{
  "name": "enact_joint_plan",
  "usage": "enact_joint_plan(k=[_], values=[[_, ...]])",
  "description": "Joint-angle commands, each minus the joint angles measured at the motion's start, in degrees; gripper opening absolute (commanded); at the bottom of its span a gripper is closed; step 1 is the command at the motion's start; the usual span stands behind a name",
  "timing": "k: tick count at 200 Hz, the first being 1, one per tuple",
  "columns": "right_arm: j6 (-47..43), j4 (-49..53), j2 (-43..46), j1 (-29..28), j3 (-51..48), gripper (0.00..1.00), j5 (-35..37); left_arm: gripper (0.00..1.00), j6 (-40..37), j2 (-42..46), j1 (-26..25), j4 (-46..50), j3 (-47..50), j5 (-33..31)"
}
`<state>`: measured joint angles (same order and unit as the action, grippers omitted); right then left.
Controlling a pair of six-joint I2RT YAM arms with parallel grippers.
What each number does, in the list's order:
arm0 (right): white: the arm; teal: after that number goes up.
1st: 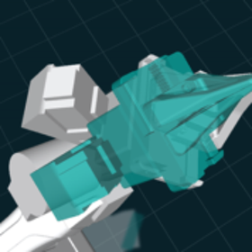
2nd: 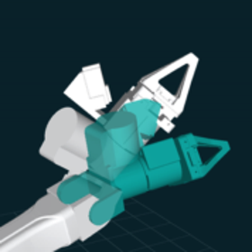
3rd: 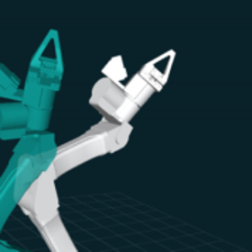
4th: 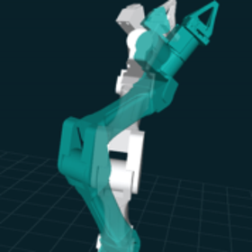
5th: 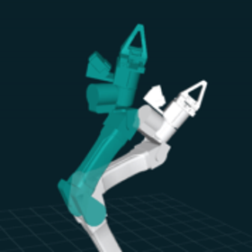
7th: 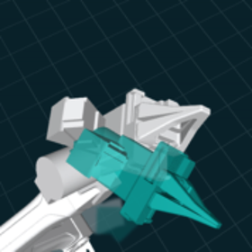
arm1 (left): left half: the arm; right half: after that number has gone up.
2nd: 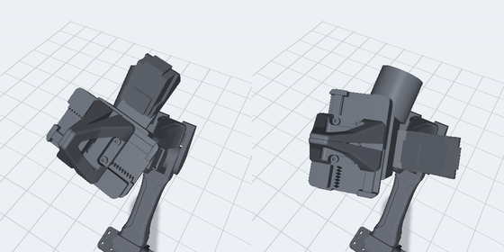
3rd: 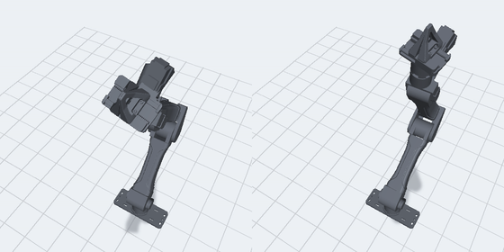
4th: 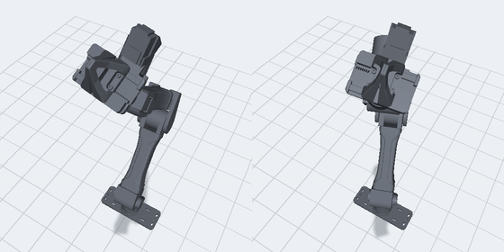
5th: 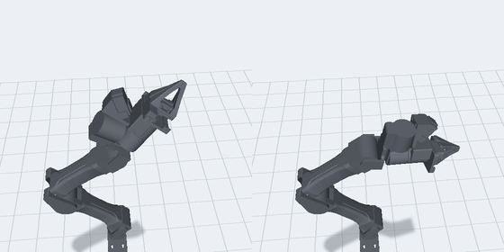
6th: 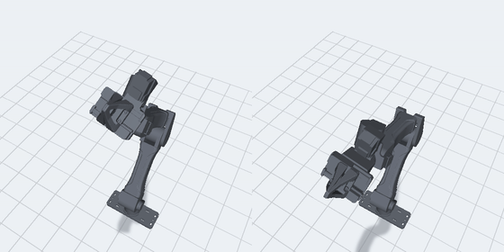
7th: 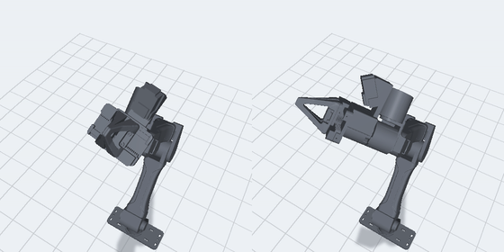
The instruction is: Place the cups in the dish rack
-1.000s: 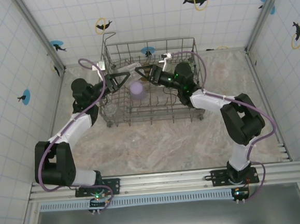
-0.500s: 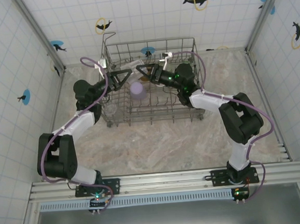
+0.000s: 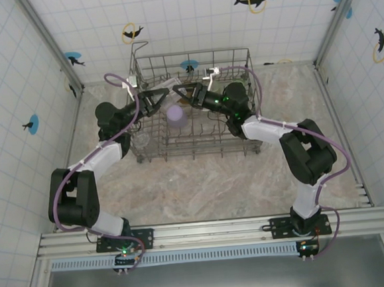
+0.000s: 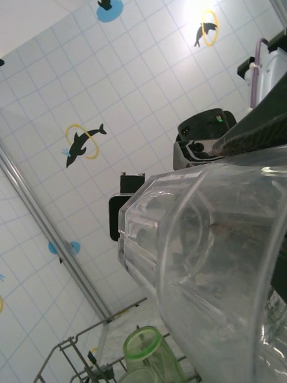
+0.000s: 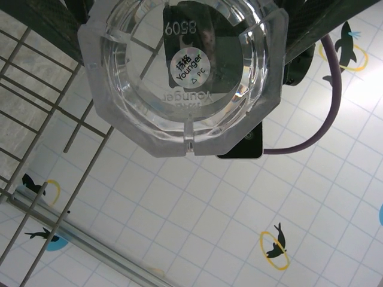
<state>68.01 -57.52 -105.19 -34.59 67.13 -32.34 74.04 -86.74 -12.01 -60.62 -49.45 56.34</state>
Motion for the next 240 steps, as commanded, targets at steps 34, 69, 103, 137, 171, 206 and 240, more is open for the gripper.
enact_joint_plan(k=[34,69,103,137,171,206,240], values=[[-8.6,5.0,5.0,-0.2,-0.9,0.51,3.4,0.67,-16.1,4.8,-0.3,21.4,-4.7,-2.1],[-14.1,11.9,7.4,-0.1,-0.7,0.51,6.2,0.96,-25.3,8.1,0.2,39.6,-9.3,-10.0],[-18.1,16.8,9.0,-0.1,-0.4,0.51,8.5,0.97,-25.9,11.6,0.6,49.0,-11.5,-18.5],[-20.9,19.5,9.5,-0.3,0.1,0.5,9.8,0.98,-34.2,12.7,0.7,62.3,-15.7,-27.2],[-26.5,26.0,9.8,-1.8,2.2,0.5,13.9,0.98,-39.9,17.5,0.8,66.8,-14.0,-43.1],[-33.2,33.0,9.8,-3.7,5.3,0.5,18.2,0.98,-44.7,21.3,1.1,68.7,-13.6,-54.3],[-38.8,38.0,9.1,-5.7,8.9,0.5,20.8,0.98,-49.8,18.1,1.8,74.5,-18.8,-56.1]])
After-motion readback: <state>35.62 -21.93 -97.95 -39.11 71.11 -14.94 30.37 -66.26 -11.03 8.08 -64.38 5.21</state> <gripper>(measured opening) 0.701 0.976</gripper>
